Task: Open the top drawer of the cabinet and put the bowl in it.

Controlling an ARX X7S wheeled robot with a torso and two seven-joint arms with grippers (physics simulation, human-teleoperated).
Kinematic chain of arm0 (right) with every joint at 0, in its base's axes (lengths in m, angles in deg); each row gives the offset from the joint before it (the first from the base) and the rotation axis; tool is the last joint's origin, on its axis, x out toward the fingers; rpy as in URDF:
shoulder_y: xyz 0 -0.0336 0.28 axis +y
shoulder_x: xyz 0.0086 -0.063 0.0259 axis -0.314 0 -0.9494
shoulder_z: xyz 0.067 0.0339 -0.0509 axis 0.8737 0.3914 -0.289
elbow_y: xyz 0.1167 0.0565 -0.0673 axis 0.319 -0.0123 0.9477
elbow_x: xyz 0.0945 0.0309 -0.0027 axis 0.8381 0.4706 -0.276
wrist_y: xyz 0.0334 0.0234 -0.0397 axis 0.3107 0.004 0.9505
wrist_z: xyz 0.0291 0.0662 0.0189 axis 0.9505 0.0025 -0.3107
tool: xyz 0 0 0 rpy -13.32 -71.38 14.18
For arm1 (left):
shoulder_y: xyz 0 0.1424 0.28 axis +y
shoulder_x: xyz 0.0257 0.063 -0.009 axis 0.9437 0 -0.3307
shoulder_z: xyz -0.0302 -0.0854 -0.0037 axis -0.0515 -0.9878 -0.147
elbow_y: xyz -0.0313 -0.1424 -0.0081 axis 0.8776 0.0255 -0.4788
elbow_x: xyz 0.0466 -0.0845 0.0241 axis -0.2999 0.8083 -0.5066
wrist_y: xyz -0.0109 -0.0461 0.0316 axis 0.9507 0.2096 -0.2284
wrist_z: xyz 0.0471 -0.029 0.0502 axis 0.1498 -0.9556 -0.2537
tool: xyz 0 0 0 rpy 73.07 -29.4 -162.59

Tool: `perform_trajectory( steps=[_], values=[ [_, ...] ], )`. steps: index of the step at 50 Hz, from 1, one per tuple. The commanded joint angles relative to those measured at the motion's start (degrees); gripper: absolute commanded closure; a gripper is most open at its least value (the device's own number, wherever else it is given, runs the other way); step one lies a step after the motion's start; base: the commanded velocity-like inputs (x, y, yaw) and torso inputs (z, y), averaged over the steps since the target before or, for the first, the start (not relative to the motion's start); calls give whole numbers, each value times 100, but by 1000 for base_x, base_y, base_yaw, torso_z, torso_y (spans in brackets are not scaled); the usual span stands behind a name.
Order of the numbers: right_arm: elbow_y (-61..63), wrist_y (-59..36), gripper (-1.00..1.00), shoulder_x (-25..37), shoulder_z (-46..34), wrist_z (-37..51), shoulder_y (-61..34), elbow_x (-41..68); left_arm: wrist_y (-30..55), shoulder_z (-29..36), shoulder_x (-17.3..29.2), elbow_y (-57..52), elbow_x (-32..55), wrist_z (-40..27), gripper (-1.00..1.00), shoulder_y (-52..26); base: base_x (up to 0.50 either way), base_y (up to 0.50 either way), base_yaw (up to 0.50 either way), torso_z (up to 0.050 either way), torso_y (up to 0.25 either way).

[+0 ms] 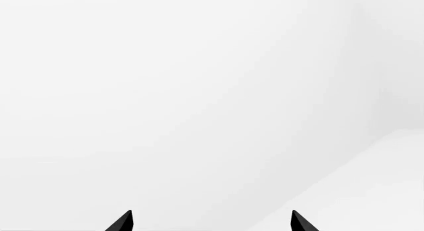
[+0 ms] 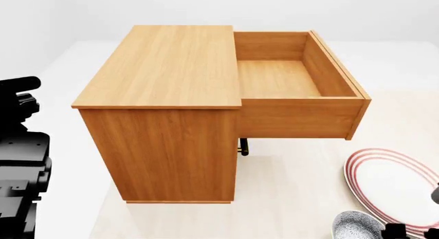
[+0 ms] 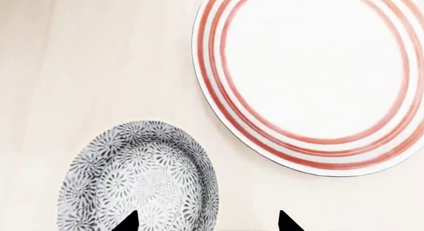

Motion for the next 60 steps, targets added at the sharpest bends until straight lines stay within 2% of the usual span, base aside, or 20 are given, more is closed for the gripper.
perform_trajectory(
  steps=[1,11,35,60],
  values=[
    [-258,115,-100,-81,-350,-121,-168,-242,-2,-29,11,0,4,14,-100,-4,0,0,0,0,0],
    [-576,179,-100,-276,-873,-213,-604,-593,-18,-46,8,0,0,15,-100,10,0,0,0,0,0],
    [-962,249,-100,-478,-1436,-367,-992,-1029,-47,-68,8,0,-3,18,-100,27,0,0,0,0,0],
    [-1790,507,-100,-1082,-2513,-960,-1656,-1948,-66,-74,-1,0,-5,10,-100,42,0,0,0,0,0]
  ],
)
